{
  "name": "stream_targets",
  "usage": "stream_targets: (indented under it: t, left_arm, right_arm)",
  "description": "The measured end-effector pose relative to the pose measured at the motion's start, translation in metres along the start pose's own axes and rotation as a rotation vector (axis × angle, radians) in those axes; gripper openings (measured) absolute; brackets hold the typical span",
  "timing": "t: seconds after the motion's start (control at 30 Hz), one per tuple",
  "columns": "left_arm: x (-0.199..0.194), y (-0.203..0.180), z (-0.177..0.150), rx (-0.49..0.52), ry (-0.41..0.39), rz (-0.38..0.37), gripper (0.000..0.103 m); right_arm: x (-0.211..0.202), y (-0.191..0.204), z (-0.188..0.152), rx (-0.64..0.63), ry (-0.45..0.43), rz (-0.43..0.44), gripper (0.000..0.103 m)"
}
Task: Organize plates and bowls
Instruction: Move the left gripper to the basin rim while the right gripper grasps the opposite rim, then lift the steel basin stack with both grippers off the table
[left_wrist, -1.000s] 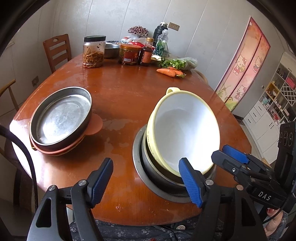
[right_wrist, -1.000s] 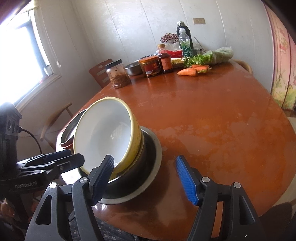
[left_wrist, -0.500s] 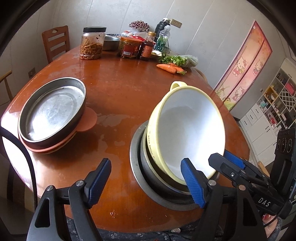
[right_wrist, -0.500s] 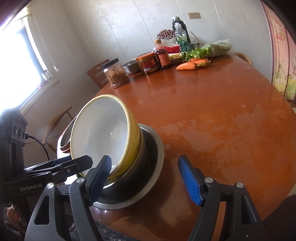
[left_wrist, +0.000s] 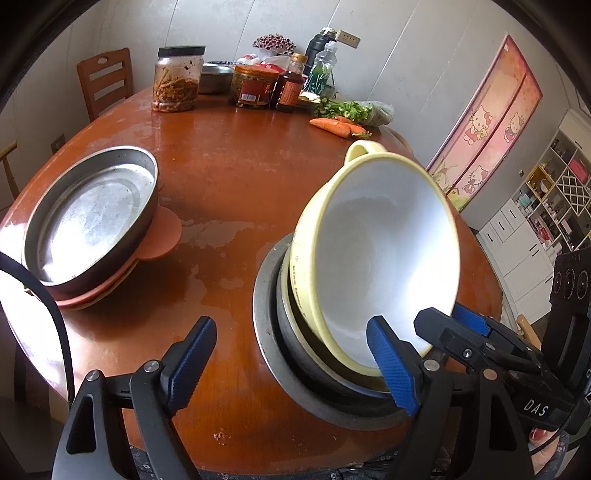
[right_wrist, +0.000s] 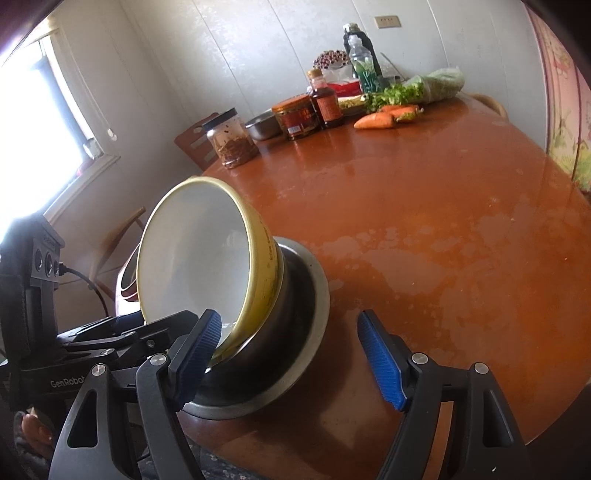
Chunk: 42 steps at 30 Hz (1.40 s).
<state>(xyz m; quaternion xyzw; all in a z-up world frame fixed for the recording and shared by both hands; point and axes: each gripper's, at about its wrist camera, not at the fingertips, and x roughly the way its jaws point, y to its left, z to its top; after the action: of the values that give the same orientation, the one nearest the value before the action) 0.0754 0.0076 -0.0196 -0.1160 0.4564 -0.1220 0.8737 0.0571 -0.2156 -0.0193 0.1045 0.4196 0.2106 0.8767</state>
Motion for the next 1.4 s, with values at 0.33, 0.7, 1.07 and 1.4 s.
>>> stream_targets:
  t: [0.33,0.7,1.07,1.4]
  left_arm:
    - [0.016,0.005,0.003,-0.027,0.036,-0.064,0.083]
    - [0.017,0.018,0.004,-0.054,0.022,-0.059,0.077]
    - [0.02,0.025,0.012,-0.121,0.011,-0.046,0.07]
    - [0.029,0.014,0.019,-0.094,0.026,-0.068,0.067]
  right_arm:
    - [0.01,-0.003,0.002,0.046,0.047,0.048,0.078]
    - [0.022,0.01,0.008,0.01,0.041,0.078,0.072]
    - [0.044,0.005,0.028,0.003,0.044,0.13,0.067]
    - [0.056,-0.008,0.04,-0.014,0.051,0.15,0.052]
